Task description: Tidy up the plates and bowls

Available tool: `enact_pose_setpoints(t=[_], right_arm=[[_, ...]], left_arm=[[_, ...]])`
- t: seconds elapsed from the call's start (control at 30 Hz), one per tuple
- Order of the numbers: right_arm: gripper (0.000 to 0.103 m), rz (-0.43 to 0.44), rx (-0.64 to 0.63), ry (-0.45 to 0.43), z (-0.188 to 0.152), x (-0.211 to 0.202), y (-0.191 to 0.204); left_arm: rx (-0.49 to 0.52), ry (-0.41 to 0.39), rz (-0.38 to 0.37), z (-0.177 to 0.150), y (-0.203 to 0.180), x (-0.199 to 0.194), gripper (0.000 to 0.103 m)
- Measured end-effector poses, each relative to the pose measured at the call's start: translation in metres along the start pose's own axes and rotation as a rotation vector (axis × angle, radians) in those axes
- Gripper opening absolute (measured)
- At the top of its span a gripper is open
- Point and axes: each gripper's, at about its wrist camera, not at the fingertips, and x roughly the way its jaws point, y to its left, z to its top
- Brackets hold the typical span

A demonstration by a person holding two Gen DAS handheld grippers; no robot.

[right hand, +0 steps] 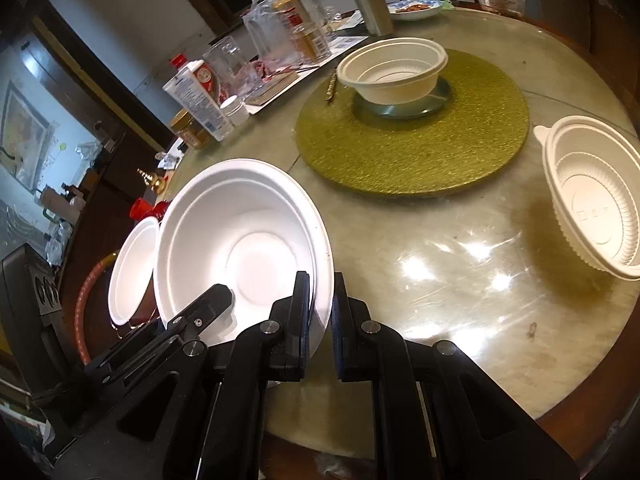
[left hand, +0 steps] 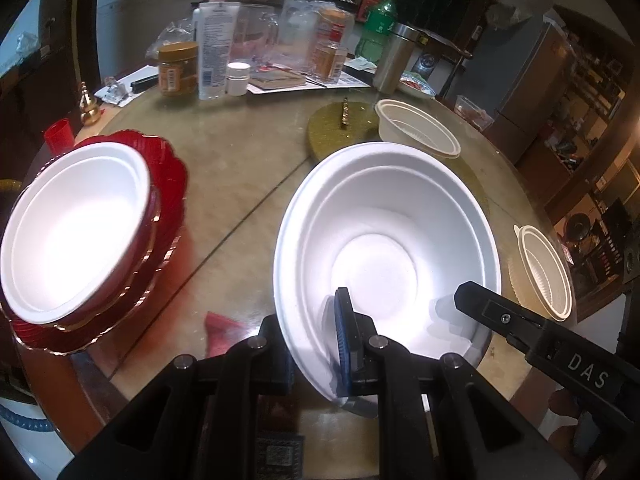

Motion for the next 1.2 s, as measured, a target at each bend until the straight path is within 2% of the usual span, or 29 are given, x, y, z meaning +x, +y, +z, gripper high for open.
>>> enact_pose_setpoints(t=[0.67, 1.2], right_arm=[[0.009, 0.031, -0.062, 0.008, -0.023, 0.006, 0.032], [0.009, 0.090, -0.131, 0.040, -0.040, 0.019, 0.073]], left_arm=[[-0.039, -0.033, 0.019, -0.013, 0.034, -0.016, 0.015], [-0.094, -0.070, 0.085, -0.026, 0.072, -0.040, 0.015]])
